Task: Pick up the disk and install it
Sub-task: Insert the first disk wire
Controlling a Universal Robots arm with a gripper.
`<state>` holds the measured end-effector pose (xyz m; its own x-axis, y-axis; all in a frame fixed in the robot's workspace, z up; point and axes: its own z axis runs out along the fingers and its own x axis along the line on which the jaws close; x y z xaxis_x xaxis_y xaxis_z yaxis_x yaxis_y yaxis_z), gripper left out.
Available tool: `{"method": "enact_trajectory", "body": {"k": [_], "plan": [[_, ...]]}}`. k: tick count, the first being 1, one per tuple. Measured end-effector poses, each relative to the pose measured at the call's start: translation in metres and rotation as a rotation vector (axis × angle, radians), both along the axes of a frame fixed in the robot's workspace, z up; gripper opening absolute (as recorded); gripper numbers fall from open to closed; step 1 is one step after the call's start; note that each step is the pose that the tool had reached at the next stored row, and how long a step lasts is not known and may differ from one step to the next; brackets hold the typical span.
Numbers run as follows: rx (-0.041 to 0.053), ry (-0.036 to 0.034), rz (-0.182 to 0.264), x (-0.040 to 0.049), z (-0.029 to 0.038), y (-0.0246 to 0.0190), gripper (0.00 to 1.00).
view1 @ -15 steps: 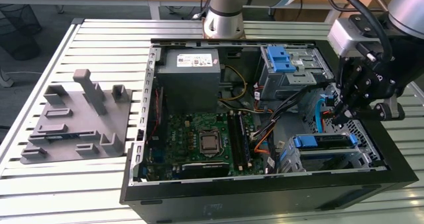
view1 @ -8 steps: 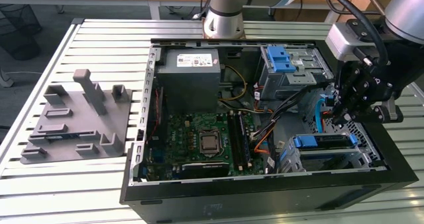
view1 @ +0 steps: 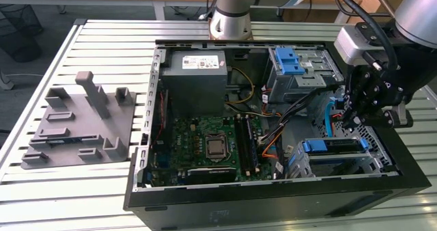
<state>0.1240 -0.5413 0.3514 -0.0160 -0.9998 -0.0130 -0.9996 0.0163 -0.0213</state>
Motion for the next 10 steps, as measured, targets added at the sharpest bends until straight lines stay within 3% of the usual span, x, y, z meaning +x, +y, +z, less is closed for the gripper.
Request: {"method": "enact_trajectory", "body": {"k": [5, 8, 10], "plan": [[-0.0024, 0.0000, 0.000, -0.0001, -0.0001, -0.0028, 0.17], [-0.0115, 0.0000, 0.000, 0.0000, -0.0002, -0.0033, 0.17], [-0.0244, 0.0000, 0.000, 0.0000, -0.0003, -0.0033, 0.17]]}}
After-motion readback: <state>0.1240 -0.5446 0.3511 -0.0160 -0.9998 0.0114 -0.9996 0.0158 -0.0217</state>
